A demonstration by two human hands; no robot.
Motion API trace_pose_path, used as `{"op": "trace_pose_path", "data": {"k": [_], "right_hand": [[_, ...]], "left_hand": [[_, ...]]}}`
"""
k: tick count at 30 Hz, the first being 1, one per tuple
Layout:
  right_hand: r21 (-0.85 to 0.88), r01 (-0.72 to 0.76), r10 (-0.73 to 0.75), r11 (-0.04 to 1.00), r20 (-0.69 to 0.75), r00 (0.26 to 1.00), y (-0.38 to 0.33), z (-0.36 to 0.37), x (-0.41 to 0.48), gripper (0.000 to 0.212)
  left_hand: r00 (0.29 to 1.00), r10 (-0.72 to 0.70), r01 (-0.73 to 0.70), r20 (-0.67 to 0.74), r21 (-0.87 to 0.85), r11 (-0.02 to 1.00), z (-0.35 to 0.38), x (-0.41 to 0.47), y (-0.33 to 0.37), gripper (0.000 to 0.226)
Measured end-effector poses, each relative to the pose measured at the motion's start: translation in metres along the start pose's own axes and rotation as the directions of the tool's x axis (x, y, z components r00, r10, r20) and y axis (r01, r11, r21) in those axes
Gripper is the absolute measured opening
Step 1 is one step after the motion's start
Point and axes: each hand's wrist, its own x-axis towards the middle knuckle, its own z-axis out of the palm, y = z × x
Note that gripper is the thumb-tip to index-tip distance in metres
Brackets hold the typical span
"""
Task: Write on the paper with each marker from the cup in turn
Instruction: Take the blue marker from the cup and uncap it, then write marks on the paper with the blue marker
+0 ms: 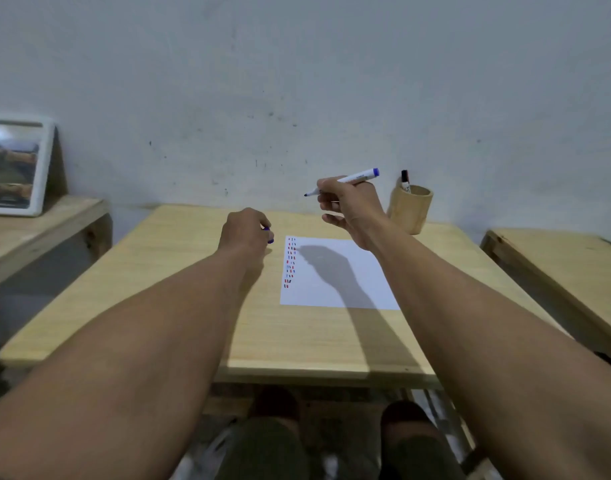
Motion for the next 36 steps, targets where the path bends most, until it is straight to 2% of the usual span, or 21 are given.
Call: {"op": "trace_pose_path", "data": {"k": [2,7,12,15,20,24,29,36], "right_hand": [[-0.023,-0.011,0.011,1.0,0.002,1.0,0.007,0.002,0.001,0.006],[-0.031,-0.031,0.031,0.999,0.003,1.0,0.016,0.004,0.002,0.007],[-0.038,-0.03,0.03,0.999,-0.005,1.0,0.018,0.008,-0.002,0.003],[-0.072,-0.024,0.023,0.997,-0.018,1.0,0.02,0.009,-0.008,0.004],[-0.17,-0.026,0.022,0.985,-0.024,0.999,0.032,0.013,-0.023,0.011],[-0.216,-0.038,0.032,0.976,-0.032,0.999,0.044,0.017,-0.038,0.01],[-0.314,-0.055,0.031,0.948,-0.082,0.996,0.068,0.02,-0.054,0.016],[-0.418,-0.07,0.002,0.906,-0.162,0.987,0.098,0.028,-0.065,0.02]], "left_hand": [[1.0,0.01,-0.011,0.023,0.046,0.999,0.004,-0.005,-0.008,0.013],[0.999,0.023,-0.026,0.03,0.109,0.994,0.009,-0.013,-0.017,0.021],[0.999,0.016,-0.02,0.037,0.115,0.993,0.008,-0.024,-0.018,0.045],[0.998,0.054,-0.055,0.01,0.238,0.97,0.006,-0.041,-0.017,0.036],[0.998,0.06,-0.06,0.011,0.355,0.933,0.005,-0.075,-0.017,0.041],[0.991,0.09,-0.123,0.097,0.417,0.901,0.005,-0.092,-0.013,0.039],[0.939,0.039,-0.226,0.343,0.527,0.819,0.012,-0.102,-0.022,0.053],[0.925,0.053,-0.271,0.375,0.555,0.787,0.013,-0.103,-0.028,0.055]]}}
